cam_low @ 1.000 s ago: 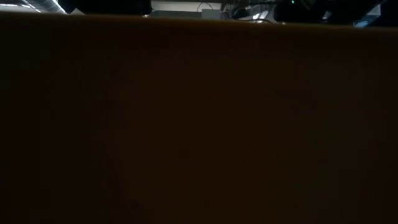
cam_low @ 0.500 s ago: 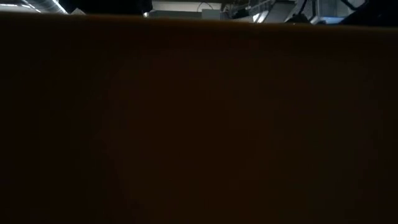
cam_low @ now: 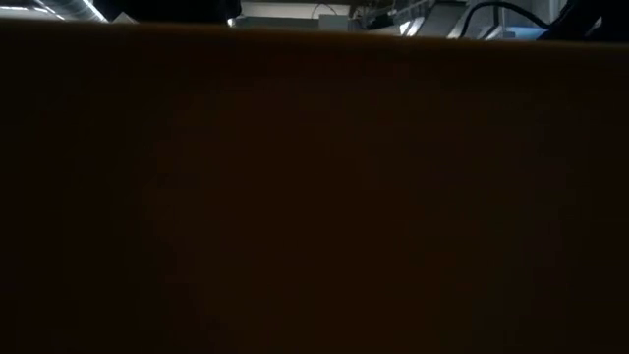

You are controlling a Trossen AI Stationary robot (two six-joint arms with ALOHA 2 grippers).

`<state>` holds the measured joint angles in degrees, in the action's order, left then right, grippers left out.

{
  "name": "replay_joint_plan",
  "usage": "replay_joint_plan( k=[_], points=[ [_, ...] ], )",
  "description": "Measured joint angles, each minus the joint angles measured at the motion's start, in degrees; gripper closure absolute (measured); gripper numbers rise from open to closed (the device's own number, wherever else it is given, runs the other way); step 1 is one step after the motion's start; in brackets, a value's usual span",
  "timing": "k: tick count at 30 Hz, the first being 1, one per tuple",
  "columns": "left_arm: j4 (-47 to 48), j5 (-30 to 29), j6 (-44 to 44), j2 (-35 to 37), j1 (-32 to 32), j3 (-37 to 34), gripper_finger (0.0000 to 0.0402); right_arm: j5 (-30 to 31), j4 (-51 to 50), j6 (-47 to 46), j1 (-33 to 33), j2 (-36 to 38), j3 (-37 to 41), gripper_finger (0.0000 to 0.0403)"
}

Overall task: Sort soda cans
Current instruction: Put the blue soda can into the blue bin, then move the yellow bin to the top center of the table

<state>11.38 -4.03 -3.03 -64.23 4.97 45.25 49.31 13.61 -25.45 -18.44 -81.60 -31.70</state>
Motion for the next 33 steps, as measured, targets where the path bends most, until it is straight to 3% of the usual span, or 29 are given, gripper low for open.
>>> replay_joint_plan(
  k=[6,13,17,24,33],
  points=[
    [0.0,0.0,0.0,0.0,0.0,0.0,0.0095,-0.6,-0.9,0.2,0.0,0.3,-0.1,0.0072],
    [0.0,0.0,0.0,0.0,0.0,0.0,0.0095,-1.5,-10.8,3.6,0.1,5.4,-4.8,0.0060],
    [0.0,0.0,0.0,0.0,0.0,0.0,0.0095,-8.0,-20.5,5.1,0.1,9.3,-10.2,0.0060],
    [0.0,0.0,-0.1,0.0,0.0,0.0,0.0095,-28.5,-35.8,4.7,2.2,13.3,-19.1,0.0059],
    [0.3,0.0,-0.2,0.0,-1.0,0.0,0.0095,-29.9,-35.6,4.6,16.7,13.5,-20.8,0.0059]
  ],
)
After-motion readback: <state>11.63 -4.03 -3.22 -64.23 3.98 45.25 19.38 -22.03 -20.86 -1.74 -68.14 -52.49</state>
